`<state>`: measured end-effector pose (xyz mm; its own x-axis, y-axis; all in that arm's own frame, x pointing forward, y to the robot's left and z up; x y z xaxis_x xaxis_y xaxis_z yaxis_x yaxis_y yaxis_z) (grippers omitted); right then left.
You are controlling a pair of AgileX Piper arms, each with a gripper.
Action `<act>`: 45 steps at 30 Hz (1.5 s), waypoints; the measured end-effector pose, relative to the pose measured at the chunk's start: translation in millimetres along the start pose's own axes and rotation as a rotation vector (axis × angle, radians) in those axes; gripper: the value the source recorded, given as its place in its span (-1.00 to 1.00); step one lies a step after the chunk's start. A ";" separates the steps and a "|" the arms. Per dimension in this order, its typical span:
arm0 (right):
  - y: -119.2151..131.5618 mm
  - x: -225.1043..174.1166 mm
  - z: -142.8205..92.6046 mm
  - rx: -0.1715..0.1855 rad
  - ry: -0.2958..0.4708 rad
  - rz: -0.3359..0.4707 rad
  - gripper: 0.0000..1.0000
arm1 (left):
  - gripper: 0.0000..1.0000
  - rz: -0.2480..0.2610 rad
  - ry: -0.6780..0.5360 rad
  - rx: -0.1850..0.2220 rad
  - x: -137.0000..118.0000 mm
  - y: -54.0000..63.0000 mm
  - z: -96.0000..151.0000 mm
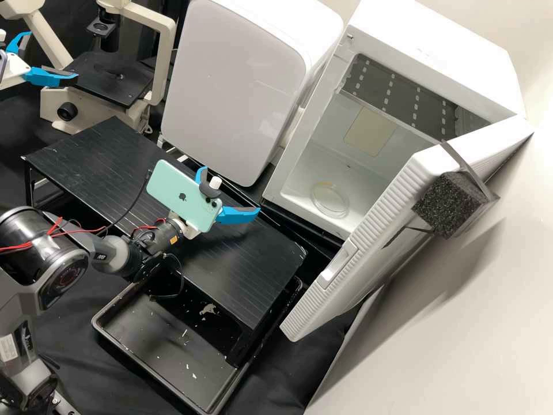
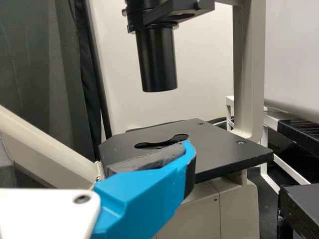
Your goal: Close the incubator door
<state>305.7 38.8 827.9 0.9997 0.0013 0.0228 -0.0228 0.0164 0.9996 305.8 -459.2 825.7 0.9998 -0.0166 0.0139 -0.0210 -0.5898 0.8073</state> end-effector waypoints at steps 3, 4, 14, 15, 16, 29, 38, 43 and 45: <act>0.0 0.0 0.0 0.000 0.000 0.000 1.00 | 1.00 0.000 0.000 0.000 0.0 0.0 0.0; 0.0 0.0 0.0 0.000 0.000 0.000 1.00 | 1.00 0.000 0.000 0.000 0.0 0.0 0.0; 3.1 -12.7 4.4 -0.002 -0.012 0.011 1.00 | 1.00 0.000 0.000 0.000 0.0 0.0 0.0; 5.0 -16.8 5.5 -0.003 -0.016 0.015 1.00 | 1.00 0.000 0.000 0.000 0.0 0.0 0.0; 7.1 -21.4 6.6 0.002 -0.018 0.021 1.00 | 1.00 0.000 0.000 0.000 0.0 0.0 0.0; 56.7 -114.9 28.0 0.017 0.024 0.325 1.00 | 1.00 0.000 0.000 0.000 0.0 0.0 0.0; 88.5 -143.9 58.8 0.053 -0.109 0.516 1.00 | 1.00 0.000 0.000 0.000 0.0 0.0 0.0; 98.8 -152.8 73.3 0.073 -0.175 0.578 1.00 | 1.00 0.000 0.000 0.000 0.0 0.0 0.0; 101.0 -151.6 77.4 0.076 -0.190 0.582 1.00 | 1.00 0.000 0.000 0.000 0.0 0.0 0.0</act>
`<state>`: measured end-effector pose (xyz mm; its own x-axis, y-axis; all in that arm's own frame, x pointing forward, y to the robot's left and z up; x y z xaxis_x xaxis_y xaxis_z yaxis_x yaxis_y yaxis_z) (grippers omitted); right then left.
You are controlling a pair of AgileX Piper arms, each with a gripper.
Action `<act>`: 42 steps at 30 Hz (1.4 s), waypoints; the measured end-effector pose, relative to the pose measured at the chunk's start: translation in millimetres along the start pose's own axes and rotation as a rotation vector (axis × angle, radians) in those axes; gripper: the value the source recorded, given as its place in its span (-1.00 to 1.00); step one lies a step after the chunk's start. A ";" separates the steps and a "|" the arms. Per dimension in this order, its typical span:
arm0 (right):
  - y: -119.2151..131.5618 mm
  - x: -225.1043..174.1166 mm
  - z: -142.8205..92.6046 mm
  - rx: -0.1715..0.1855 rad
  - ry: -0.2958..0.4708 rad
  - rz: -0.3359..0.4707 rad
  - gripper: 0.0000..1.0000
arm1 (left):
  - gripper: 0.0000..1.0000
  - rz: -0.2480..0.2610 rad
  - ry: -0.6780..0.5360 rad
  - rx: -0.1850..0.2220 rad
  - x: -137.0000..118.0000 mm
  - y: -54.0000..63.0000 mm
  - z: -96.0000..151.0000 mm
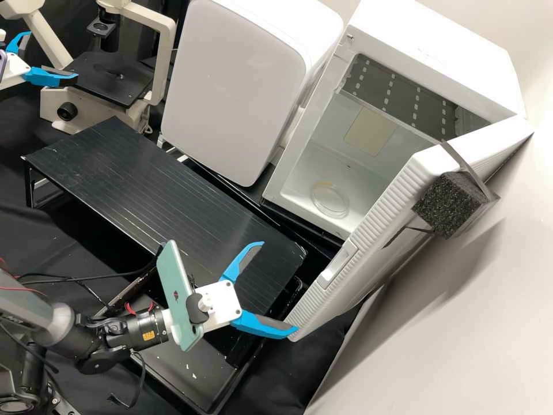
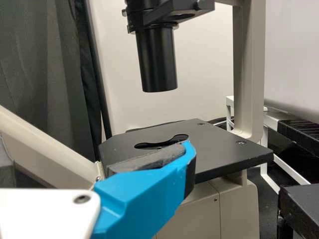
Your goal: Close the incubator door
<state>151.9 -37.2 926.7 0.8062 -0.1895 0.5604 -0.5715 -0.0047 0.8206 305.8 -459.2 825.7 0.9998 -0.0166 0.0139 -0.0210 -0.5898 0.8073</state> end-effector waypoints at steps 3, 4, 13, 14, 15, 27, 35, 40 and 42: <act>-0.5 7.2 3.0 0.001 -0.008 -0.007 1.00 | 1.00 0.000 0.000 0.000 0.0 0.0 0.0; -1.2 9.5 3.7 -0.001 -0.011 -0.007 1.00 | 1.00 0.000 0.000 0.000 0.0 0.0 0.0; -4.7 32.3 15.2 -0.044 -0.063 0.013 1.00 | 1.00 0.000 0.000 0.000 0.0 0.0 0.0; -3.9 33.8 15.9 -0.041 -0.067 0.021 1.00 | 1.00 0.000 0.000 0.000 0.0 0.0 0.0; -3.9 34.5 16.3 -0.041 -0.069 0.022 1.00 | 1.00 0.000 0.000 0.000 0.0 0.0 0.0; -15.0 39.6 11.2 -0.002 -0.042 -0.020 1.00 | 1.00 0.000 0.000 0.000 0.0 0.0 0.0; -18.6 41.4 11.7 0.018 -0.053 -0.020 1.00 | 1.00 0.000 0.000 0.000 0.0 0.0 0.0; -18.0 35.3 3.4 0.084 -0.012 -0.042 1.00 | 1.00 0.000 0.000 0.000 0.0 0.0 0.0; -19.8 32.4 0.1 0.119 -0.002 -0.072 1.00 | 1.00 0.000 0.000 0.000 0.0 0.0 0.0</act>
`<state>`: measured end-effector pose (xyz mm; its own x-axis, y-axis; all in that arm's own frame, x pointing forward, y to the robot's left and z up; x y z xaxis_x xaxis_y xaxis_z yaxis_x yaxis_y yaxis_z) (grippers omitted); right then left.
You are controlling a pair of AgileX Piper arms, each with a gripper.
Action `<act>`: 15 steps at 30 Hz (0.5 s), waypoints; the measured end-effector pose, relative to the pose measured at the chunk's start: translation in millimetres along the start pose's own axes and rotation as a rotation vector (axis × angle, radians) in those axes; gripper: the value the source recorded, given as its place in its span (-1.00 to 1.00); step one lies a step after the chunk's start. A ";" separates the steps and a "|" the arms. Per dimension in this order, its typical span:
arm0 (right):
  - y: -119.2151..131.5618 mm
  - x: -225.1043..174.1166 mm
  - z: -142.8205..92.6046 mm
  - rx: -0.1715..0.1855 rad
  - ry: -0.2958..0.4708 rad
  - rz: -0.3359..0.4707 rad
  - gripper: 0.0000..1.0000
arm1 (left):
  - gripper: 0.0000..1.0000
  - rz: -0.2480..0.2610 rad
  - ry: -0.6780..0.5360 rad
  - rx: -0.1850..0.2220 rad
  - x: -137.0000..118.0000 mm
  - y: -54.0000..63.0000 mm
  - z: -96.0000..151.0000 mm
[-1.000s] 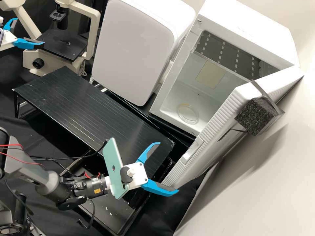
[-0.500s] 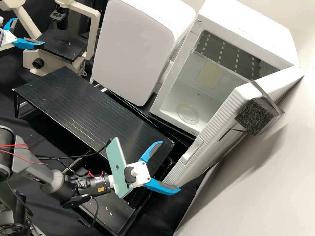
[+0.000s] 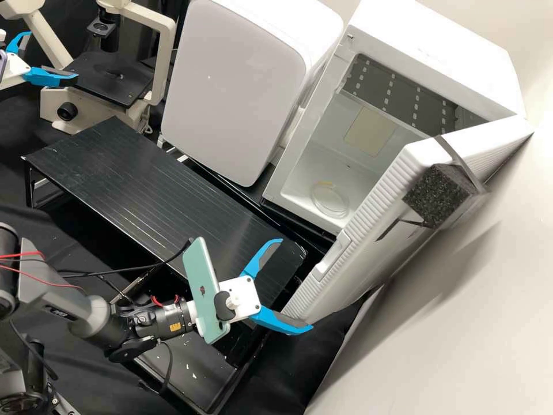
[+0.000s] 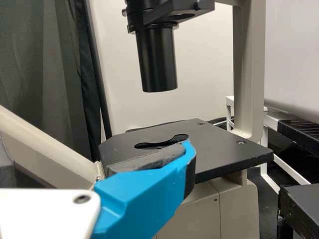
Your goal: Close the incubator door
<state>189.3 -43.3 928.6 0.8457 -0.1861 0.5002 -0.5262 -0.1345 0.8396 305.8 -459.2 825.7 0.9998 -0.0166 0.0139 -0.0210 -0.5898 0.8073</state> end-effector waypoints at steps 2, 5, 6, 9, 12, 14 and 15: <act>-3.7 -3.3 -6.5 0.033 0.021 -0.033 1.00 | 1.00 0.000 0.000 0.000 0.0 0.0 0.0; -9.4 -8.3 -14.0 0.061 0.045 -0.084 1.00 | 1.00 0.000 0.000 0.000 0.0 0.0 0.0; -11.9 -9.5 -17.4 0.069 0.062 -0.105 1.00 | 1.00 0.000 0.000 0.000 0.0 0.0 0.0; -21.1 -11.8 -25.3 0.080 0.106 -0.178 1.00 | 1.00 0.000 0.000 0.000 0.0 0.0 0.0; -36.5 -13.4 -35.2 0.062 0.174 -0.306 1.00 | 1.00 0.000 0.000 0.000 0.0 0.0 0.0; -43.9 -14.6 -42.1 0.043 0.228 -0.368 1.00 | 1.00 0.000 0.000 0.000 0.0 0.0 0.0; -46.3 -15.8 -45.0 0.042 0.255 -0.386 1.00 | 1.00 0.000 0.000 0.000 0.0 0.0 0.0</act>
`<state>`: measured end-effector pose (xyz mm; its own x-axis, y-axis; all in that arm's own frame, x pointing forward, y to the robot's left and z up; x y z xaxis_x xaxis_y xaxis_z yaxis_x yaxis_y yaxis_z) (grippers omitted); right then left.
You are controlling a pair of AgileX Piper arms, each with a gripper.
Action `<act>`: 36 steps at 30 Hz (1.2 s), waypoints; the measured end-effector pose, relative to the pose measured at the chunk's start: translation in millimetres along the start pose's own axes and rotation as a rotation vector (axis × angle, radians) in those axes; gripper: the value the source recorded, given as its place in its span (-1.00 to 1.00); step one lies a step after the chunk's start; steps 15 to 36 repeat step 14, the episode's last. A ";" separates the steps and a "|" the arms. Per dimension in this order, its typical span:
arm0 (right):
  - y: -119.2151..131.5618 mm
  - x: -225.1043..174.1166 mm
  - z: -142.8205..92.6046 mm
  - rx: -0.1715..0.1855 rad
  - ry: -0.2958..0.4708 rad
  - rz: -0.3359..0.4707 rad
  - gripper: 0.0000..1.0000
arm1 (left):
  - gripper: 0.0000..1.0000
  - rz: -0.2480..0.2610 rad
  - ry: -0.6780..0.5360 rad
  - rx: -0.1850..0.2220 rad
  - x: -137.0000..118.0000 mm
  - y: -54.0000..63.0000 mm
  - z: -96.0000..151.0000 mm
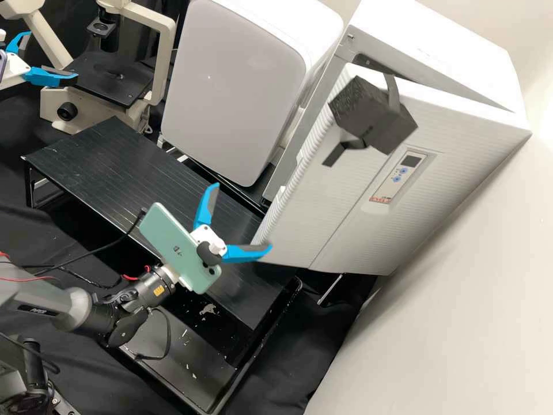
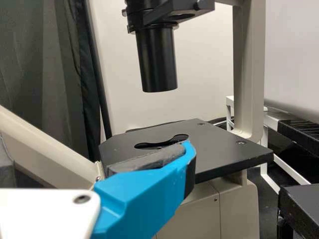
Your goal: Close the incubator door
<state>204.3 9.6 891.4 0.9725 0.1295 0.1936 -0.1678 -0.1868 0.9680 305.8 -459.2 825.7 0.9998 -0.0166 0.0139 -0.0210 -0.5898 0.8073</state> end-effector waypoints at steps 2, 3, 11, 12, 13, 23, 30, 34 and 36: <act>-4.2 0.8 -4.5 -0.004 0.037 -0.027 1.00 | 1.00 0.000 0.000 0.000 0.0 0.0 0.0; -5.5 1.2 -5.8 -0.002 0.046 -0.032 1.00 | 1.00 0.000 0.000 0.000 0.0 0.0 0.0; -14.7 -7.7 -16.2 -0.050 0.039 0.081 1.00 | 1.00 0.000 0.000 0.000 0.0 0.0 0.0; -16.2 -9.2 -17.2 -0.042 0.041 0.084 1.00 | 1.00 0.000 0.000 0.000 0.0 0.0 0.0; -17.4 -9.6 -18.0 -0.037 0.046 0.079 1.00 | 1.00 0.000 0.000 0.000 0.0 0.0 0.0; -18.9 -10.6 -17.9 -0.029 0.046 0.073 1.00 | 1.00 0.000 0.000 0.000 0.0 0.0 0.0; -18.9 -10.6 -17.9 -0.029 0.046 0.073 1.00 | 1.00 0.000 0.000 0.000 0.0 0.0 0.0; -18.9 -10.6 -17.9 -0.029 0.046 0.073 1.00 | 1.00 0.000 0.000 0.000 0.0 0.0 0.0; -18.9 -10.6 -17.9 -0.029 0.046 0.073 1.00 | 1.00 0.000 0.000 0.000 0.0 0.0 0.0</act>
